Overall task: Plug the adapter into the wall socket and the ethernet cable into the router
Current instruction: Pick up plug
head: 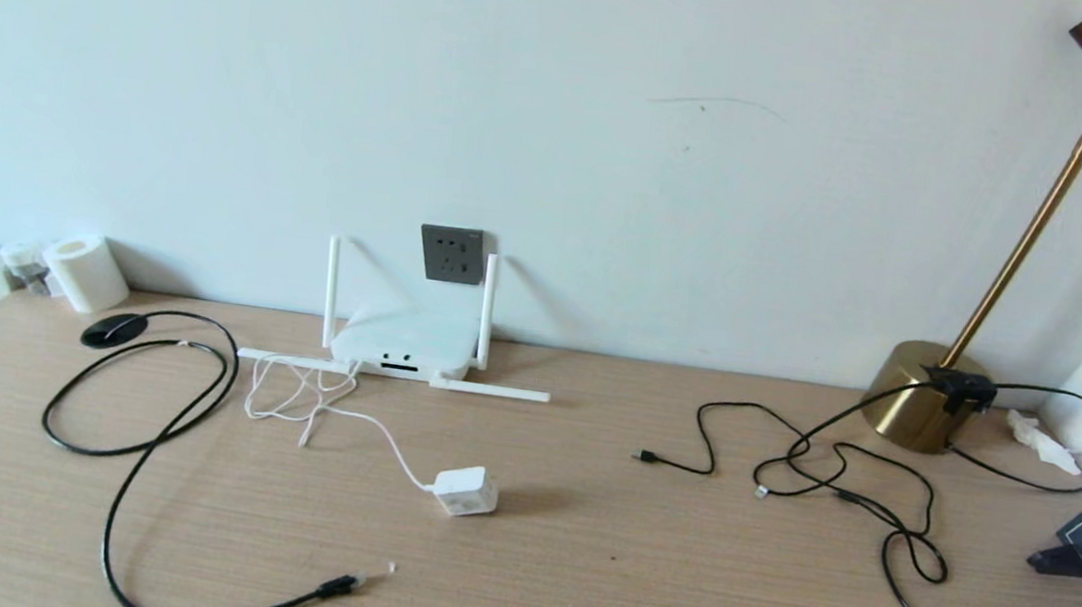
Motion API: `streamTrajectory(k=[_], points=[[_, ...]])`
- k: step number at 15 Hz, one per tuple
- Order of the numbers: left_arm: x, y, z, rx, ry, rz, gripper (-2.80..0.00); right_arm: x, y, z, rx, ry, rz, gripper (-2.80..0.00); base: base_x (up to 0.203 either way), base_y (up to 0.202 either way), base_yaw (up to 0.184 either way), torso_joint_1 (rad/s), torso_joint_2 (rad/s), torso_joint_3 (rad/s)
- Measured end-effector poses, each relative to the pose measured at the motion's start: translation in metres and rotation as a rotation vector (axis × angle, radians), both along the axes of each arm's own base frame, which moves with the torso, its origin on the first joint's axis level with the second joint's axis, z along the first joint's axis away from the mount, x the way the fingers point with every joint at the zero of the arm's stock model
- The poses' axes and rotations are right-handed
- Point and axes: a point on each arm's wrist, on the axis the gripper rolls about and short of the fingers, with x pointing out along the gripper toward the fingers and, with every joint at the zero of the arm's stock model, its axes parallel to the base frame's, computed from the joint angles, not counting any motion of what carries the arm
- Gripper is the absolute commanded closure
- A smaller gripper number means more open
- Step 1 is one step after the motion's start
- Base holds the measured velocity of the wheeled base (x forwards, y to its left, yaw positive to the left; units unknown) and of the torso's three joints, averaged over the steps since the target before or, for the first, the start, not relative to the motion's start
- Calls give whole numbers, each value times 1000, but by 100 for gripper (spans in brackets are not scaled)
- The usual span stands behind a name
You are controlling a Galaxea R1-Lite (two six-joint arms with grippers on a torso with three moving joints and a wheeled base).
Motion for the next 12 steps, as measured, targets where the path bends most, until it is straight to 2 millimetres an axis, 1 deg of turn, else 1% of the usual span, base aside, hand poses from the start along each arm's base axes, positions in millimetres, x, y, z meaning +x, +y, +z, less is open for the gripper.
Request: streamTrajectory(k=[1, 2, 3, 4, 6, 8, 10, 12], points=[[22, -2, 12, 42, 44, -59, -280, 0, 0, 0, 0, 0, 0, 0, 0, 0, 0, 0, 0, 0], [45, -5, 18, 89, 86, -118, -280, 0, 0, 0, 0, 0, 0, 0, 0, 0, 0, 0, 0, 0], [68, -10, 22, 147, 119, -193, -280, 0, 0, 0, 1, 0, 0, 0, 0, 0, 0, 0, 0, 0], [88, -18, 20, 207, 148, -280, -280, 0, 0, 0, 0, 0, 0, 0, 0, 0, 0, 0, 0, 0], [121, -36, 9, 333, 194, -424, -280, 0, 0, 0, 0, 0, 0, 0, 0, 0, 0, 0, 0, 0], [151, -51, -12, 471, 247, -535, -280, 0, 0, 0, 0, 0, 0, 0, 0, 0, 0, 0, 0, 0], [182, -62, -34, 609, 293, -631, -280, 0, 0, 0, 0, 0, 0, 0, 0, 0, 0, 0, 0, 0], [215, -71, -47, 739, 303, -707, -280, 0, 0, 0, 0, 0, 0, 0, 0, 0, 0, 0, 0, 0]])
